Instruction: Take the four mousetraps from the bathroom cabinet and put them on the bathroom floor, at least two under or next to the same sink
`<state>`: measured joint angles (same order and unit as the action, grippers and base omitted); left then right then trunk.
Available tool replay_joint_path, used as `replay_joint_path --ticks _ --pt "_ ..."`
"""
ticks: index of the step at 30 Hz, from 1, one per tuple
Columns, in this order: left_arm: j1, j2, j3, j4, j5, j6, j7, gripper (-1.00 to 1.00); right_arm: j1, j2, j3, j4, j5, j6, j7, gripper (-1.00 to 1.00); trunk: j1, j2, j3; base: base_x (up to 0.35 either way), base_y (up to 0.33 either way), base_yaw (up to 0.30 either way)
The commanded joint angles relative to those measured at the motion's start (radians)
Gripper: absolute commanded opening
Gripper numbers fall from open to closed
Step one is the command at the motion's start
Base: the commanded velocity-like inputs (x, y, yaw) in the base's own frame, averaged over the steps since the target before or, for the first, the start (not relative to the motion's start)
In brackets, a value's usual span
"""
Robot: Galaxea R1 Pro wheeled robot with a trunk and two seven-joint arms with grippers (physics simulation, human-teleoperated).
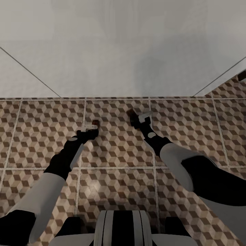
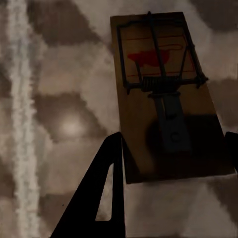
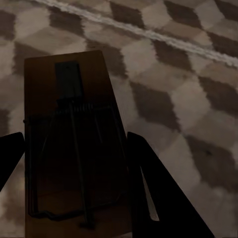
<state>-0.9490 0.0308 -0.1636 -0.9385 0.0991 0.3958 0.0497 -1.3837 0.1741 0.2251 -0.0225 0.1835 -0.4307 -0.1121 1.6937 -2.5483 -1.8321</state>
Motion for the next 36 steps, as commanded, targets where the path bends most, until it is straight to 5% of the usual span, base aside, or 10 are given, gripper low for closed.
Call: replay_joint_path --ticks 1,8,18,26,36 --pt "0.000 0.003 0.002 -0.006 0.010 0.005 0.004 -1.00 0.001 0.000 0.003 0.001 0.008 -0.002 -0.009 -1.00 0.000 0.000 0.000 0.000 0.000 0.000" --pt "0.000 0.030 0.047 -0.037 0.010 0.008 -0.002 -1.00 0.009 0.000 0.004 0.002 0.008 -0.002 -0.010 -1.00 0.000 0.000 0.000 0.000 0.000 0.000" --pt "-0.001 0.055 0.050 -0.036 0.016 0.012 -0.021 -1.00 0.010 0.000 0.004 0.002 0.008 -0.002 -0.010 -1.00 0.000 0.000 0.000 0.000 0.000 0.000" --pt "0.000 0.060 0.040 -0.116 0.013 0.009 -0.111 -1.00 0.011 0.000 0.003 0.002 0.008 -0.002 -0.010 -1.00 0.000 0.000 0.000 0.000 0.000 0.000" --pt "0.001 0.062 0.036 -0.153 0.010 0.008 -0.120 -1.00 0.011 0.000 0.004 0.001 0.010 0.002 -0.010 -1.00 0.000 0.000 0.000 0.000 0.000 0.000"
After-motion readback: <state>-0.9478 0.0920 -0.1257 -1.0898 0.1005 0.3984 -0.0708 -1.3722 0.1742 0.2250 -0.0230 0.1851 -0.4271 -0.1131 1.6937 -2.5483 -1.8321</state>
